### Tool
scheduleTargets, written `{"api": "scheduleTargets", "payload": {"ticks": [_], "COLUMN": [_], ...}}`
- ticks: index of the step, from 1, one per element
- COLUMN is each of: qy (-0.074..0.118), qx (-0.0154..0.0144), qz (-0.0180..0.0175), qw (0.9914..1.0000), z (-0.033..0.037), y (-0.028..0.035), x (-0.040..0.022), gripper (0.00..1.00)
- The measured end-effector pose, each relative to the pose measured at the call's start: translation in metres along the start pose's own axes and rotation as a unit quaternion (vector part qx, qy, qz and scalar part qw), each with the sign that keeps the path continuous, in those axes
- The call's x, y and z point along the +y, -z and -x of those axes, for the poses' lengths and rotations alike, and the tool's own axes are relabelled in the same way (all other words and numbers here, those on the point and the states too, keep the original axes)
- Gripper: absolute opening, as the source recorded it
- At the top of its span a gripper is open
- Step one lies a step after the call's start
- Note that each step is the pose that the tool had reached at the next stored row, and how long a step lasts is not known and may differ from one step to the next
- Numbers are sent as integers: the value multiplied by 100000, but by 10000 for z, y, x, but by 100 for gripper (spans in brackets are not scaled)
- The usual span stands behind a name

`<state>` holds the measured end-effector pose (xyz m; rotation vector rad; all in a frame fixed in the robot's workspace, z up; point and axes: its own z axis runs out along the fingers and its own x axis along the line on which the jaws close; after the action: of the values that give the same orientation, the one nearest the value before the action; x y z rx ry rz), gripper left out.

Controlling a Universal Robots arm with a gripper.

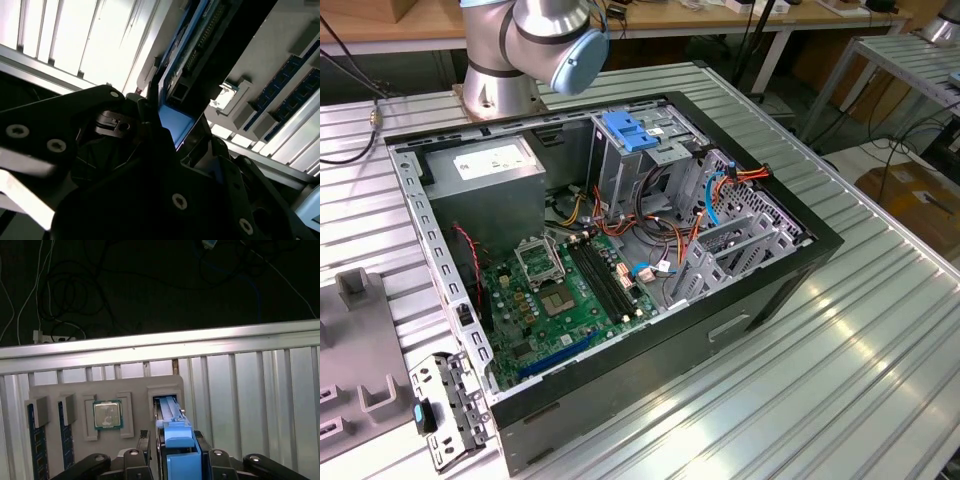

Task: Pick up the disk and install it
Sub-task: 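Pick up the disk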

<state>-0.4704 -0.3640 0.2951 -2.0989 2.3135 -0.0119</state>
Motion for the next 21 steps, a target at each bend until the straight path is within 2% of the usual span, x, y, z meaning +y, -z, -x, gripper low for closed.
{"api": "scheduleTargets", "payload": {"ticks": [2,8,16,21], "qy": [-2,-2,6,4], "qx": [143,138,470,508], "qz": [-3,-13,-46,-35], "qw": [100000,100000,99999,99999], "z": [2,56,58,58], "y": [1,0,14,16], "x": [0,5,5,4], "gripper": [47,47,47,47]}}
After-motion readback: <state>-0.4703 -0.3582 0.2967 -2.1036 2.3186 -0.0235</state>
